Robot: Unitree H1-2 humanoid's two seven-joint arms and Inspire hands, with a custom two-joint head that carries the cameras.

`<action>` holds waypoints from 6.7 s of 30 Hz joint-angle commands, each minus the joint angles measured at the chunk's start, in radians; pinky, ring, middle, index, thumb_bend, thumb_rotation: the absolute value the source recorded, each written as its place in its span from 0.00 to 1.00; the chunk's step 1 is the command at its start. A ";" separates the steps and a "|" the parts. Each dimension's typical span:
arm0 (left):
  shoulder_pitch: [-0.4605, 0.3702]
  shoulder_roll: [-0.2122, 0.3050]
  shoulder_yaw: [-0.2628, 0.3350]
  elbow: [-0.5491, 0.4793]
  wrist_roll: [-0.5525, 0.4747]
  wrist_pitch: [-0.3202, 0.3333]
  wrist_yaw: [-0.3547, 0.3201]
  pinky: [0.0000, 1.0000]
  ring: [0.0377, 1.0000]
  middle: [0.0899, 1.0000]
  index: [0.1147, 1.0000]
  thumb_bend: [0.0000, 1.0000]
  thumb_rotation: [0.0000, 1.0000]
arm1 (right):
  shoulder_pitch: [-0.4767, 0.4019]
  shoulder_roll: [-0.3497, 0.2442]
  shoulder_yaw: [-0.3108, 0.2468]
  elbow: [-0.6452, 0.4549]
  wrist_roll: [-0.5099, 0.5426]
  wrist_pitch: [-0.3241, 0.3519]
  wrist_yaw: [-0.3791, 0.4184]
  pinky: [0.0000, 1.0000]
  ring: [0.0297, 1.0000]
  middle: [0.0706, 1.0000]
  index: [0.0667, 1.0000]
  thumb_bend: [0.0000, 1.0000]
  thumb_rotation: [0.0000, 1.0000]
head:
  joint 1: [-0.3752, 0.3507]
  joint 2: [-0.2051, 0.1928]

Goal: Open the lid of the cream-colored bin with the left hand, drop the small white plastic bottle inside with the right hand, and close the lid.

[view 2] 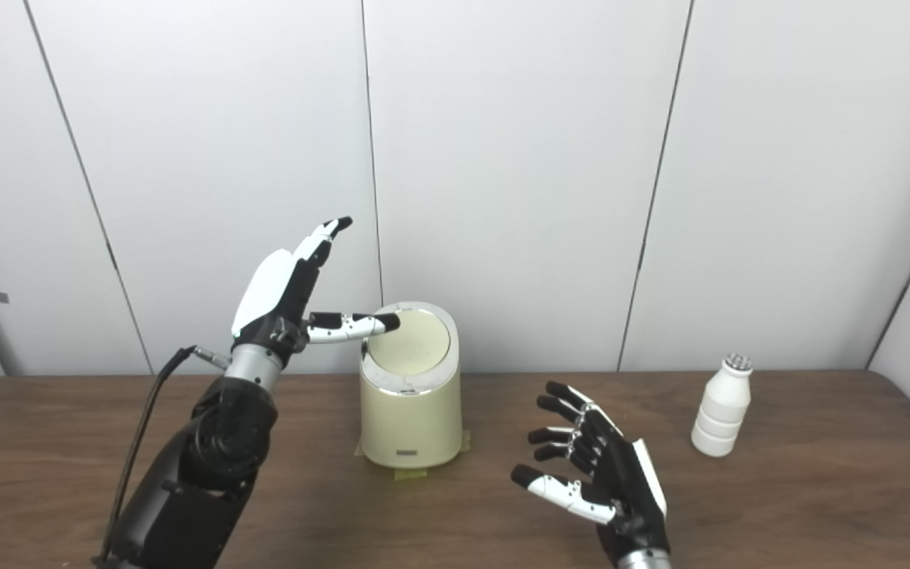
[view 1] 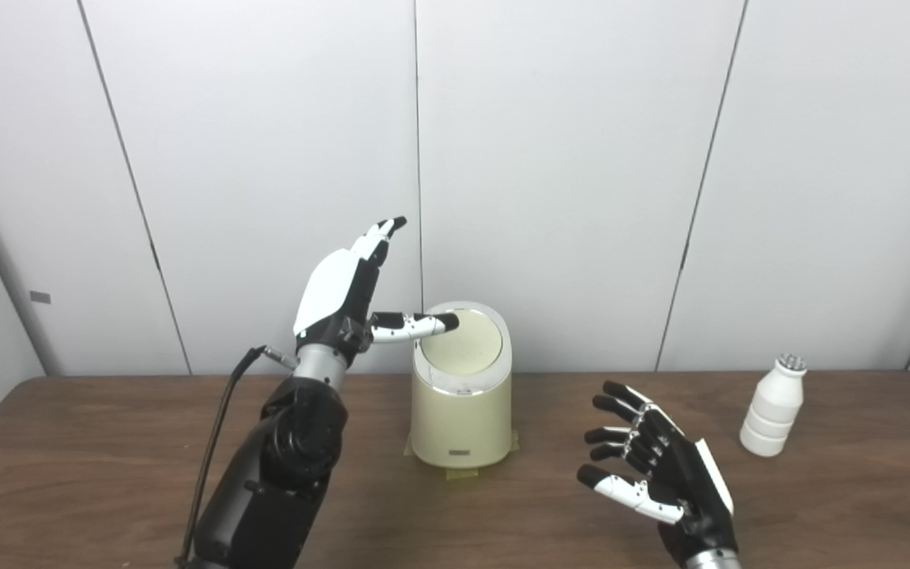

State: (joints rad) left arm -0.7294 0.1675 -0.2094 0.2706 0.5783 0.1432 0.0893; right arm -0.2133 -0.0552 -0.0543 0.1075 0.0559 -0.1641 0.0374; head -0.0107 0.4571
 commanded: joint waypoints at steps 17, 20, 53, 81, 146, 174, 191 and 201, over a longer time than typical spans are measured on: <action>-0.093 0.001 -0.063 0.113 0.128 0.006 0.067 1.00 1.00 1.00 1.00 0.96 0.28 | -0.042 -0.001 0.002 -0.029 0.014 -0.047 0.007 0.50 0.59 0.76 0.79 0.84 0.22 | -0.011 0.011; -0.090 0.001 -0.070 0.124 0.140 0.006 0.071 1.00 1.00 1.00 1.00 0.96 0.27 | -0.043 -0.001 0.002 -0.024 0.011 -0.050 0.005 0.50 0.59 0.76 0.79 0.85 0.23 | -0.011 0.012; -0.106 0.083 -0.284 0.149 0.414 0.156 -0.015 1.00 1.00 1.00 1.00 1.00 0.12 | -0.034 0.007 0.008 -0.071 0.008 -0.014 0.001 0.50 0.61 0.77 0.79 0.84 0.22 | -0.013 0.023; 0.280 -0.055 0.323 -0.269 -0.610 -0.034 -0.120 0.57 0.70 0.76 0.78 0.76 0.15 | -0.030 0.001 0.013 -0.076 0.005 0.019 0.005 0.48 0.59 0.73 0.76 0.81 0.22 | 0.000 0.025; 0.423 0.022 0.308 -0.171 -0.651 -0.173 -0.175 0.60 0.70 0.75 0.78 0.63 0.00 | -0.235 -0.562 -0.221 -0.007 -0.142 0.371 0.034 0.79 0.84 0.91 0.90 0.83 0.29 | -0.433 -0.106; 0.437 0.023 0.305 -0.252 -0.650 -0.098 -0.180 0.59 0.70 0.74 0.76 0.60 0.00 | -0.149 -0.451 -0.172 0.160 -0.105 0.297 0.008 0.83 0.87 0.89 0.93 0.85 0.20 | -0.425 -0.076; 0.443 0.028 0.289 -0.256 -0.648 -0.116 -0.194 0.60 0.70 0.75 0.77 0.59 0.00 | -0.231 -0.440 -0.138 0.300 -0.132 0.238 -0.032 0.75 0.82 0.88 0.91 0.81 0.18 | -0.419 -0.070; 0.445 0.029 0.288 -0.251 -0.650 -0.121 -0.201 0.60 0.71 0.75 0.79 0.60 0.00 | -0.275 -0.422 -0.121 0.340 -0.135 0.230 -0.048 0.77 0.83 0.84 0.87 0.86 0.18 | -0.408 -0.061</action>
State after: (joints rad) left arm -0.2565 0.1814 0.0768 0.0496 -0.0722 0.0582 -0.1136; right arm -0.4333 -0.4595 -0.1721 0.4614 -0.0734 0.1112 0.0058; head -0.4188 0.3942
